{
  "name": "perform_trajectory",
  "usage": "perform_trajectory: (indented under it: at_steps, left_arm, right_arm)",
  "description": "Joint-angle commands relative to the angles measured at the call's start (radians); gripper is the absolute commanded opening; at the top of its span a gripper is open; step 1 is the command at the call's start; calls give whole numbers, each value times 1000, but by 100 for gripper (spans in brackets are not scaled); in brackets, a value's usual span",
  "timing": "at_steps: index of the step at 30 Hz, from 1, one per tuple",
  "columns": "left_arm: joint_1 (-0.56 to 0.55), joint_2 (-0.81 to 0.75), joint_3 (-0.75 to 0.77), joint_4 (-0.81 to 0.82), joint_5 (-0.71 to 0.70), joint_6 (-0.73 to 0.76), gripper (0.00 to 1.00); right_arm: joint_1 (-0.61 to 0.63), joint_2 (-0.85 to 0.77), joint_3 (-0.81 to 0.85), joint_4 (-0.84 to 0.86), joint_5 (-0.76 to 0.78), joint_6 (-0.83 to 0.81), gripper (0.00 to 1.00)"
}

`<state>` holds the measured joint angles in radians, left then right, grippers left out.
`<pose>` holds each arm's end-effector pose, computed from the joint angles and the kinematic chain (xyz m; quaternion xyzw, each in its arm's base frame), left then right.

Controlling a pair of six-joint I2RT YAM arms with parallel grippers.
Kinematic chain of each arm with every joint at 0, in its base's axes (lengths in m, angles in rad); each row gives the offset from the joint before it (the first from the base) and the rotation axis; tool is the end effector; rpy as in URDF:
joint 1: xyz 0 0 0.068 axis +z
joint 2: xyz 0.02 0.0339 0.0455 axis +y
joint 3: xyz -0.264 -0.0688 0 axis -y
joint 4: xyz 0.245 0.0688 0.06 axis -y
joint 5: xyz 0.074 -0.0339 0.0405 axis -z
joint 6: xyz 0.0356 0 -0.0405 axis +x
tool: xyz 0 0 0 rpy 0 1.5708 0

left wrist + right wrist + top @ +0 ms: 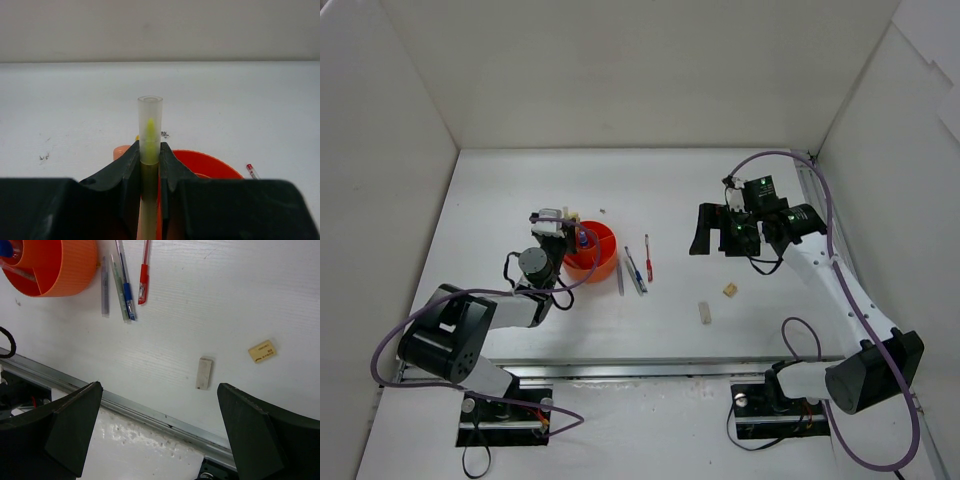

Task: Sort the stationery into containers
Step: Place the pen in the storage box.

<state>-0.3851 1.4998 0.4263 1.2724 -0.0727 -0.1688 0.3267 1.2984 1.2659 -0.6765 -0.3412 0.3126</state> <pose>0.2588 -0.1021 0.2118 0.0404 0.6323 -0.1893 0.7501 0.2589 0.1003 0.3498 -0.0772 0.8949 0.2758 0.3423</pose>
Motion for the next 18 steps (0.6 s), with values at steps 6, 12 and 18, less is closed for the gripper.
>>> perform_trajectory:
  at_steps: [6,12,18]
  left_arm:
    - [-18,-23,-7,406,-25,-60,0]
    - [-37,-10,-14,406,-53,-74,0]
    - [-46,-13,-21,406,-62,-74,3]
  right_arm:
    - [-5,12,30,29,-18,-10,98]
    - [-8,4,20,29,-24,-10,98]
    - [-5,-8,13,28,-21,-6,98]
